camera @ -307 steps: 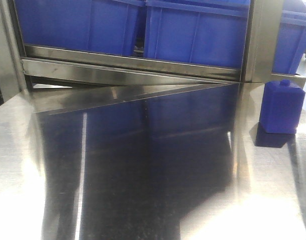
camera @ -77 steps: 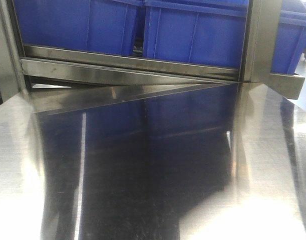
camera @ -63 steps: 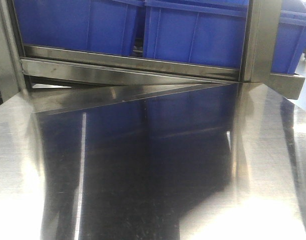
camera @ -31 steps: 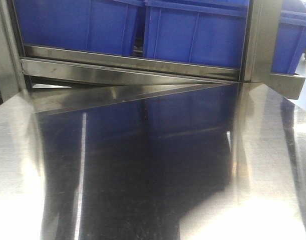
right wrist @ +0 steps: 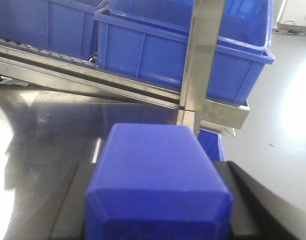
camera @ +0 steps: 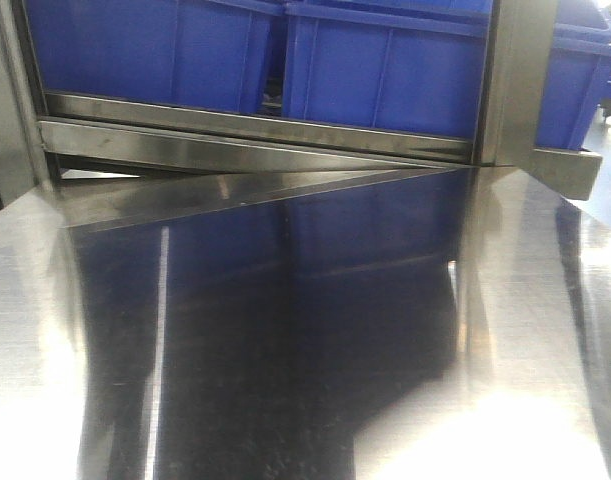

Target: Pick and sort blue part to right shelf

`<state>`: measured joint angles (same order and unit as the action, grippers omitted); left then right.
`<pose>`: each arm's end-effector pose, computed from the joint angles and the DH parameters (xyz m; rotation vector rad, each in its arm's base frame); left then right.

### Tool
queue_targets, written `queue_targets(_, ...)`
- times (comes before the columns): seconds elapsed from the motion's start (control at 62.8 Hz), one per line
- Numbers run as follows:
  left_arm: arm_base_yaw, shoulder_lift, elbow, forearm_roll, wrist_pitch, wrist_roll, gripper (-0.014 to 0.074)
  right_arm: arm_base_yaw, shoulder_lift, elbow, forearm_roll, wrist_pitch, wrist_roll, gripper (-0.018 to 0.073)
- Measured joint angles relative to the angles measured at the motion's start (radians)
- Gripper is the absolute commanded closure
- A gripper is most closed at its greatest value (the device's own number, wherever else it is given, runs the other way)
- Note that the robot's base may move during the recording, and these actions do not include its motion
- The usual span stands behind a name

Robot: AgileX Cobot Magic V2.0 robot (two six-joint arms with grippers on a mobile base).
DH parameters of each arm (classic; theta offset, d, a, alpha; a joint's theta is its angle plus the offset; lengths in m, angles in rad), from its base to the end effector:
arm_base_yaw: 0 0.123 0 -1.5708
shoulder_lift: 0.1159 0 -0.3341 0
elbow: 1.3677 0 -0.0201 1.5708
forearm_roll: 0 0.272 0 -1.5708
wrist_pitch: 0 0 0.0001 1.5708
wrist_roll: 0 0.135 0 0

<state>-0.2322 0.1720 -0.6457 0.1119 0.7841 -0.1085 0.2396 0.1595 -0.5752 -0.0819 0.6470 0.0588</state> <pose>0.0322 0.0033 0.3501 0.1252 1.7873 -0.1168 0.0410 0.0032 0.3433 -0.1741 1.7060 0.1307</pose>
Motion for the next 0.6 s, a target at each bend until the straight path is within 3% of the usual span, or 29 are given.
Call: queue_targets(0.605,0.0,-0.004,0.002,0.0,0.0,0.0,0.0334,0.0,-0.001,0.002,0.0,0.007,0.0,0.0286)
